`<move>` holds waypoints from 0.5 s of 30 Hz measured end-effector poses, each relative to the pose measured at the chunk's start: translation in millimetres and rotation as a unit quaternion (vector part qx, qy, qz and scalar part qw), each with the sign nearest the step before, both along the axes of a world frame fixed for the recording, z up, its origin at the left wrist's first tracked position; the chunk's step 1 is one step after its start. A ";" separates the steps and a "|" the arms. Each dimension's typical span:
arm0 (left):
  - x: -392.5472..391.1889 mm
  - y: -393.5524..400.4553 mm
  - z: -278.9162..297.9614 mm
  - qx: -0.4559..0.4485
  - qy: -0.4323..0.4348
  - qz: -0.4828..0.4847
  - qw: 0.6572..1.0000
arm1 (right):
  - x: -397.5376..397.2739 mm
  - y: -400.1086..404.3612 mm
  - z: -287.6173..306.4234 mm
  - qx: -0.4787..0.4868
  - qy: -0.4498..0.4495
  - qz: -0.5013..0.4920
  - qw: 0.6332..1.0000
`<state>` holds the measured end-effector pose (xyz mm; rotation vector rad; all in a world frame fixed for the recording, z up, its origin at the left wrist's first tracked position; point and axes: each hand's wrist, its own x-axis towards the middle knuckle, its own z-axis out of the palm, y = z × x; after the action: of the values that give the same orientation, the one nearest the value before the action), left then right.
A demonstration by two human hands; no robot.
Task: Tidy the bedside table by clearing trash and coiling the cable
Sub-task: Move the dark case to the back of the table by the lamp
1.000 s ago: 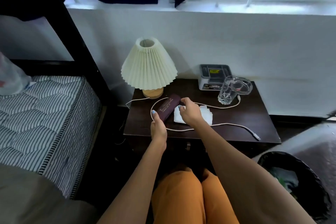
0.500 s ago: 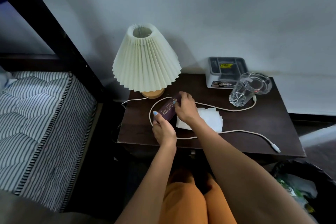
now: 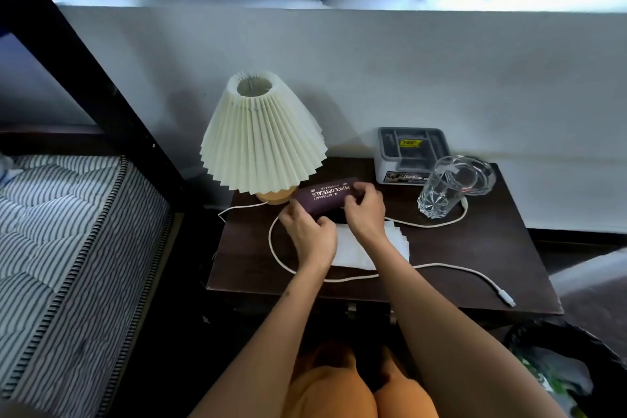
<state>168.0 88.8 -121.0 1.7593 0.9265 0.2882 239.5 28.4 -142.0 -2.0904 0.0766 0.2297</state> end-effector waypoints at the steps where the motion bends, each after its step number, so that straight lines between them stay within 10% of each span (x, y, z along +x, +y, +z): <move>1: 6.6 2.9 -2.2 0.017 -0.002 -0.025 1.000 | 3.2 -1.5 -2.5 0.004 0.009 0.002 1.000; 15: 90.1 42.5 -37.9 0.124 0.089 -0.194 0.969 | 52.7 2.0 -33.8 0.001 0.024 0.072 0.997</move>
<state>258.1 131.3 -159.0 2.1819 0.6687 -0.0108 292.2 30.3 -175.8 -2.0903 -0.0446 0.3671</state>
